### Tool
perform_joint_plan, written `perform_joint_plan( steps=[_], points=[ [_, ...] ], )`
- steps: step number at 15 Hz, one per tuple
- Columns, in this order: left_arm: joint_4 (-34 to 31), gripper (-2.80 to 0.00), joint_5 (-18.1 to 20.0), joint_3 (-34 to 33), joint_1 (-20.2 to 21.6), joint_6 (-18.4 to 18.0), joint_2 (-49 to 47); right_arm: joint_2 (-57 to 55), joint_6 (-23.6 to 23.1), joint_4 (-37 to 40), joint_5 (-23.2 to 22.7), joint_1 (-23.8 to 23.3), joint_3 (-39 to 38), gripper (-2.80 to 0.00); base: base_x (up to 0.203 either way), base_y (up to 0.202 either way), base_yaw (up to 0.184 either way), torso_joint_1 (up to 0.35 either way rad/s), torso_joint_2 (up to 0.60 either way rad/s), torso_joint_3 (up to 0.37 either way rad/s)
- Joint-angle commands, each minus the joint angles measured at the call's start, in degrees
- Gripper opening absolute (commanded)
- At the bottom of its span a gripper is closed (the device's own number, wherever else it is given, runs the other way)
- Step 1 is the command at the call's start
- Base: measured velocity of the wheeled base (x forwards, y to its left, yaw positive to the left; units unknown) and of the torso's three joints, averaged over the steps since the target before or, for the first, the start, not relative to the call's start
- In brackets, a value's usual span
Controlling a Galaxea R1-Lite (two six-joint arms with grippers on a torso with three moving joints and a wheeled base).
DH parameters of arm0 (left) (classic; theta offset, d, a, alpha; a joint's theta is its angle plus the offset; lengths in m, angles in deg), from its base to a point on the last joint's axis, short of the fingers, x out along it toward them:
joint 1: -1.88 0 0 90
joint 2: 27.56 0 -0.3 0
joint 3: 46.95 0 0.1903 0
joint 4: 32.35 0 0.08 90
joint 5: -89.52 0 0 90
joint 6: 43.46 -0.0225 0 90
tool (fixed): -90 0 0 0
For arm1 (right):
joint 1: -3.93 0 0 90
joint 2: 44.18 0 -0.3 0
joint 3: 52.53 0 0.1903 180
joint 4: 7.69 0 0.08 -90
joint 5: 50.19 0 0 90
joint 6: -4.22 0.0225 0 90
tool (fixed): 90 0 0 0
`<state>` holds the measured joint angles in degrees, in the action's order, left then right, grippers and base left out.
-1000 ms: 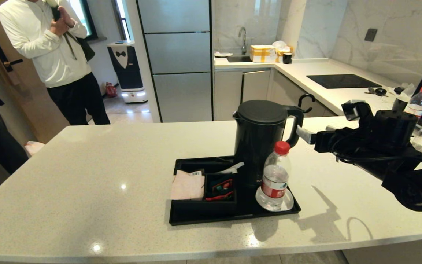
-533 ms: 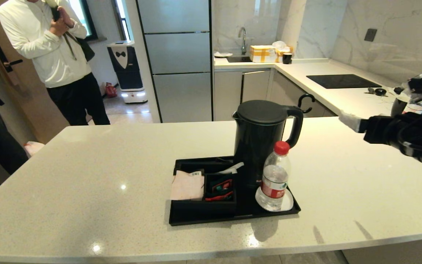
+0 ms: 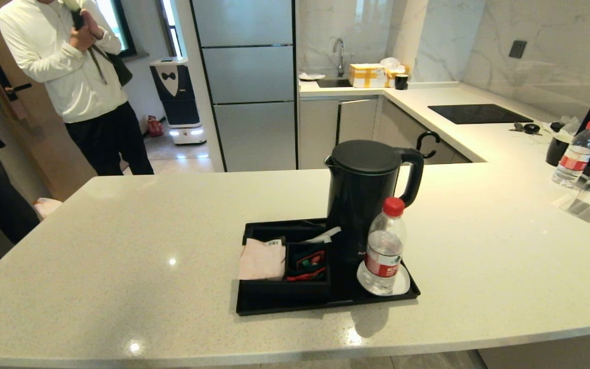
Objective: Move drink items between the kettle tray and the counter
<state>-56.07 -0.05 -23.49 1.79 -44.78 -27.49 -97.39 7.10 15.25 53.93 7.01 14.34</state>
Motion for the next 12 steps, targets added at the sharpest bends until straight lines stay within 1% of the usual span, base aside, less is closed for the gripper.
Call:
perform_joint_plan(
  steps=[1,3,4,6,7,8,10,12],
  points=[
    [0.1,-2.80,0.0,0.0,0.0,0.0,-0.1,13.0,0.3,12.9,2.1,-0.3,2.8,-2.80,0.000,0.000,0.000,0.000,0.00,0.000],
    [0.1,-2.80,0.0,0.0,0.0,0.0,-0.1,22.8,1.5,25.0,4.0,-1.0,6.4,-2.80,0.000,0.000,0.000,0.000,0.00,0.000],
    [0.1,-2.80,0.0,0.0,0.0,0.0,-0.1,27.2,1.8,29.8,4.5,-1.8,7.3,-2.80,0.000,0.000,0.000,0.000,0.00,0.000],
    [0.1,-2.80,0.0,0.0,0.0,0.0,-0.1,33.0,2.3,36.4,5.1,-3.0,7.4,-2.80,0.000,0.000,0.000,0.000,0.00,0.000],
    [0.1,-2.80,0.0,0.0,0.0,-0.1,-0.1,34.5,2.3,37.3,5.0,-3.4,6.5,-2.80,0.000,0.000,0.000,0.000,0.00,0.000],
    [0.1,-2.80,0.0,0.0,0.0,-0.1,-0.1,37.6,2.5,37.3,5.2,-3.6,3.4,-2.80,0.000,0.000,0.000,0.000,0.00,0.000],
    [0.1,-2.80,0.0,0.0,0.0,0.0,-0.1,45.8,3.2,37.2,5.8,-3.6,-5.5,-2.80,0.000,0.000,0.000,0.000,0.00,0.000],
    [0.1,-2.80,0.0,0.0,0.0,0.0,-0.1,52.2,2.7,36.1,4.7,-3.5,-12.0,-2.80,0.000,0.000,0.000,0.000,0.00,0.000]
  ],
)
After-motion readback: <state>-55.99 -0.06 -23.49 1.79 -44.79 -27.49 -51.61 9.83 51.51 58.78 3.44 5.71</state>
